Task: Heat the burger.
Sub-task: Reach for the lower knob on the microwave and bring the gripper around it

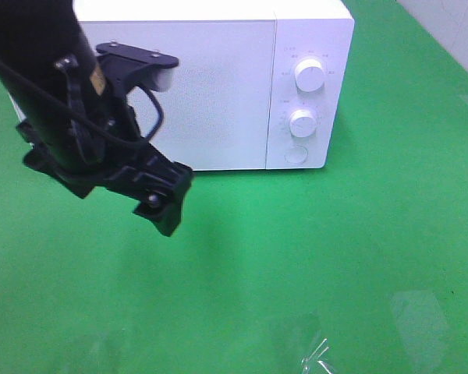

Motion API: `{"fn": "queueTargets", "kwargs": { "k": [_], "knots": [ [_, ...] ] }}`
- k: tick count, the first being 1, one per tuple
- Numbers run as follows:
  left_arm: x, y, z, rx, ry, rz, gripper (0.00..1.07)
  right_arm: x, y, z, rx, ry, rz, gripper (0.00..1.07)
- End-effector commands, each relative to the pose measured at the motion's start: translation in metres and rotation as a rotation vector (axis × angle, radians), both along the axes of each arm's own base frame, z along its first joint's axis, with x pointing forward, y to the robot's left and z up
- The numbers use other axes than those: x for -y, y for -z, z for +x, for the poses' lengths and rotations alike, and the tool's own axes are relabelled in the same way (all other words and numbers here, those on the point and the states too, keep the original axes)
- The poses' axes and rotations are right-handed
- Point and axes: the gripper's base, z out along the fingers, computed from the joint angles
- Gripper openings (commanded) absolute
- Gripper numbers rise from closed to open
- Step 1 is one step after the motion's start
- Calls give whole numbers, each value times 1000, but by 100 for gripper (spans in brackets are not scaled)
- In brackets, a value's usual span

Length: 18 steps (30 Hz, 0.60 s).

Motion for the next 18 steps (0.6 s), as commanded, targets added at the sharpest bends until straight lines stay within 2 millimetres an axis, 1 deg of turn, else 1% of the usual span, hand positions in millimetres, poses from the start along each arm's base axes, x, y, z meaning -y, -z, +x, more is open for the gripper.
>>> {"fn": "queueTargets", "kwargs": {
  "k": [1, 3, 4, 5, 6, 7, 8, 9, 10, 12, 13, 14, 15, 16, 17, 18],
  "knots": [
    [-19, -8, 7, -30, -44, 8, 100, 0, 0, -4, 33, 4, -2, 69],
    [-55, -18, 21, -85, -129, -32, 100, 0, 0, -4, 33, 4, -2, 69],
    [-55, -18, 21, -85, -129, -32, 100, 0, 0, -4, 33, 4, -2, 69],
    [-74, -24, 28, -102, -173, -68, 100, 0, 0, -4, 33, 4, -2, 69],
    [-74, -24, 28, -102, -173, -68, 100, 0, 0, -4, 33, 4, -2, 69],
    [-90, -28, 32, -109, -213, -94, 100, 0, 0, -4, 33, 4, -2, 69],
    [-90, -28, 32, -109, -213, -94, 100, 0, 0, -4, 33, 4, -2, 69],
    [-101, -32, 34, -116, -240, -112, 100, 0, 0, -4, 33, 4, -2, 69],
    [-101, -32, 34, -116, -240, -112, 100, 0, 0, -4, 33, 4, -2, 69],
    [-137, -41, 37, -118, -340, -114, 100, 0, 0, -4, 33, 4, -2, 69],
    [-137, -41, 37, -118, -340, -114, 100, 0, 0, -4, 33, 4, -2, 69],
    [-152, -46, 36, -122, -385, -107, 100, 0, 0, -4, 33, 4, -2, 69],
    [-152, -46, 36, -122, -385, -107, 100, 0, 0, -4, 33, 4, -2, 69],
    [-160, -48, 35, -122, -408, -102, 100, 0, 0, -4, 33, 4, -2, 69],
    [-174, -52, 33, -125, -450, -95, 100, 0, 0, -4, 33, 4, -2, 69],
    [-174, -52, 33, -125, -450, -95, 100, 0, 0, -4, 33, 4, -2, 69]
  ]
}}
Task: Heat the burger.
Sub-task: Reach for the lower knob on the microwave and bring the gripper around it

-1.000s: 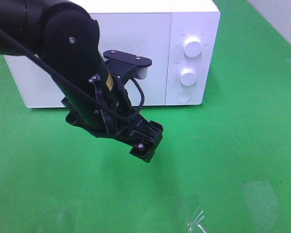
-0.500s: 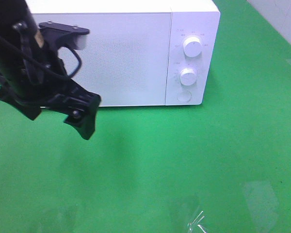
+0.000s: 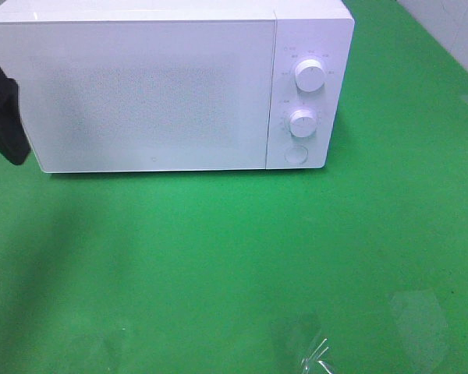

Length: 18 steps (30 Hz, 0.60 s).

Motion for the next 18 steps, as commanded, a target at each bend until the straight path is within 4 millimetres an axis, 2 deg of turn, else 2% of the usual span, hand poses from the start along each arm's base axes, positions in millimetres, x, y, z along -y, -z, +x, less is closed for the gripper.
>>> {"fn": "queueTargets", "kwargs": {
  "k": [1, 5, 7, 8, 9, 10, 11, 13, 16, 17, 18],
  "knots": [
    [-29, -9, -9, -33, -79, 11, 100, 0, 0, -4, 33, 4, -2, 69],
    [-45, -10, -17, -19, -116, 2, 100, 0, 0, -4, 33, 4, -2, 69],
    [-52, -7, -25, -17, -150, -5, 100, 0, 0, -4, 33, 4, -2, 69],
    [-56, -4, -35, -19, -168, -5, 100, 0, 0, -4, 33, 4, -2, 69],
    [-56, -4, -35, -19, -168, -5, 100, 0, 0, -4, 33, 4, -2, 69],
    [-58, -2, -47, -9, -174, 4, 100, 0, 0, -4, 33, 4, -2, 69],
    [-58, -2, -47, -9, -174, 4, 100, 0, 0, -4, 33, 4, -2, 69],
    [-58, -2, -64, 27, -173, 12, 100, 0, 0, -4, 33, 4, -2, 69],
    [-58, -2, -74, 57, -173, 17, 100, 0, 0, -4, 33, 4, -2, 69],
    [-59, -3, -87, 96, -175, 23, 100, 0, 0, -4, 33, 4, -2, 69],
    [-59, -3, -87, 96, -175, 23, 100, 0, 0, -4, 33, 4, -2, 69]
  ]
}}
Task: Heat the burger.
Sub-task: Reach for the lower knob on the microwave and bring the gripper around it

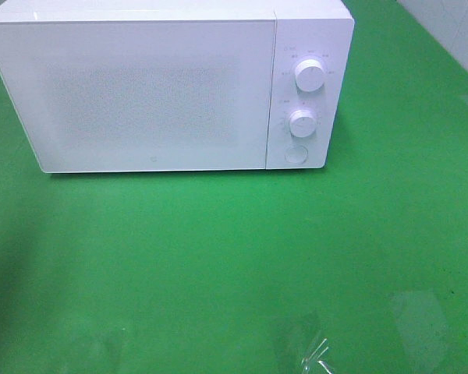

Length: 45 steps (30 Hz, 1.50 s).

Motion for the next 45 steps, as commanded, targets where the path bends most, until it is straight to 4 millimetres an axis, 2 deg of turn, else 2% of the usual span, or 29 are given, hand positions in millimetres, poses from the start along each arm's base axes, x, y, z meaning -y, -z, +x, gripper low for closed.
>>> {"fn": "queueTargets", "kwargs": {
  "k": [1, 2, 3, 4, 7, 9, 10, 11, 12, 14, 19, 20, 26, 28, 31, 33, 36, 40, 45],
  "knots": [
    [-1, 1, -18, 62, -1, 12, 100, 0, 0, -4, 33, 4, -2, 69],
    [0, 1, -31, 97, -3, 14, 100, 0, 0, -4, 33, 4, -2, 69],
    [0, 1, -31, 97, -3, 14, 100, 0, 0, -4, 33, 4, -2, 69],
    [0, 0, -43, 137, -3, 16, 100, 0, 0, -4, 33, 4, -2, 69],
    [0, 1, -55, 167, 3, 17, 100, 0, 0, -4, 33, 4, -2, 69],
    [1, 6, -73, 210, 2, 21, 100, 0, 0, -4, 33, 4, -2, 69],
    [1, 6, -73, 210, 2, 21, 100, 0, 0, -4, 33, 4, -2, 69],
    [1, 10, -86, 236, 2, 22, 100, 0, 0, -4, 33, 4, -2, 69],
    [1, 10, -86, 236, 2, 22, 100, 0, 0, -4, 33, 4, -2, 69],
    [1, 19, -110, 279, 3, 30, 100, 0, 0, -4, 33, 4, -2, 69],
    [1, 25, -124, 316, 4, 46, 100, 0, 0, -4, 33, 4, -2, 69],
    [0, 26, -132, 393, 1, 65, 100, 0, 0, -4, 33, 4, -2, 69],
    [-1, 19, -150, 514, -8, 80, 100, 0, 0, -4, 33, 4, -2, 69],
    [-1, 15, -163, 600, -11, 82, 100, 0, 0, -4, 33, 4, -2, 69],
    [0, 14, -167, 624, -12, 83, 100, 0, 0, -4, 33, 4, -2, 69],
    [0, 11, -180, 709, -15, 82, 100, 0, 0, -4, 33, 4, -2, 69],
    [0, 11, -185, 741, -15, 84, 100, 0, 0, -4, 33, 4, -2, 69],
    [1, 10, -207, 881, -19, 89, 100, 0, 0, -4, 33, 4, -2, 69],
    [1, 10, -215, 934, -21, 94, 100, 0, 0, -4, 33, 4, -2, 69]
  ]
}}
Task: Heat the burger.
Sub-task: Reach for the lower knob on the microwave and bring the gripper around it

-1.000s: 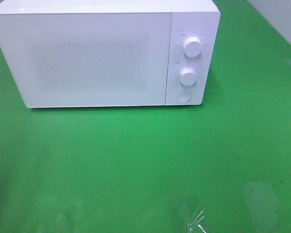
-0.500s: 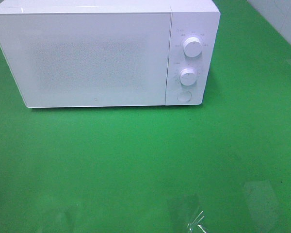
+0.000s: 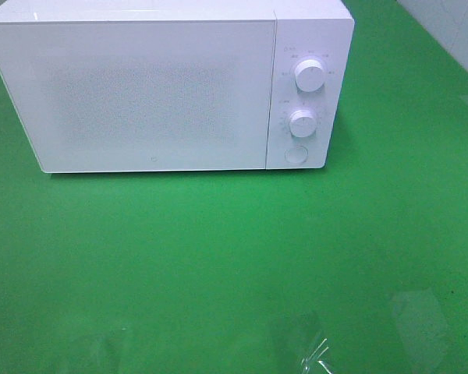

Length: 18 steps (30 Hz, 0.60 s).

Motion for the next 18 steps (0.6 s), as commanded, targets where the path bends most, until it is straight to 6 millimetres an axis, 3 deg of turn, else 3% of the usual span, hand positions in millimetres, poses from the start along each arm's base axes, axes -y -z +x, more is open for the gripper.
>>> {"fn": "queueTargets", "kwargs": {
  "k": [1, 18],
  "knots": [
    [0, 0, -4, 36, -4, 1, 100, 0, 0, -4, 33, 4, -2, 69],
    [0, 0, -4, 34, -4, 1, 100, 0, 0, -4, 32, 5, -1, 69]
  ]
}}
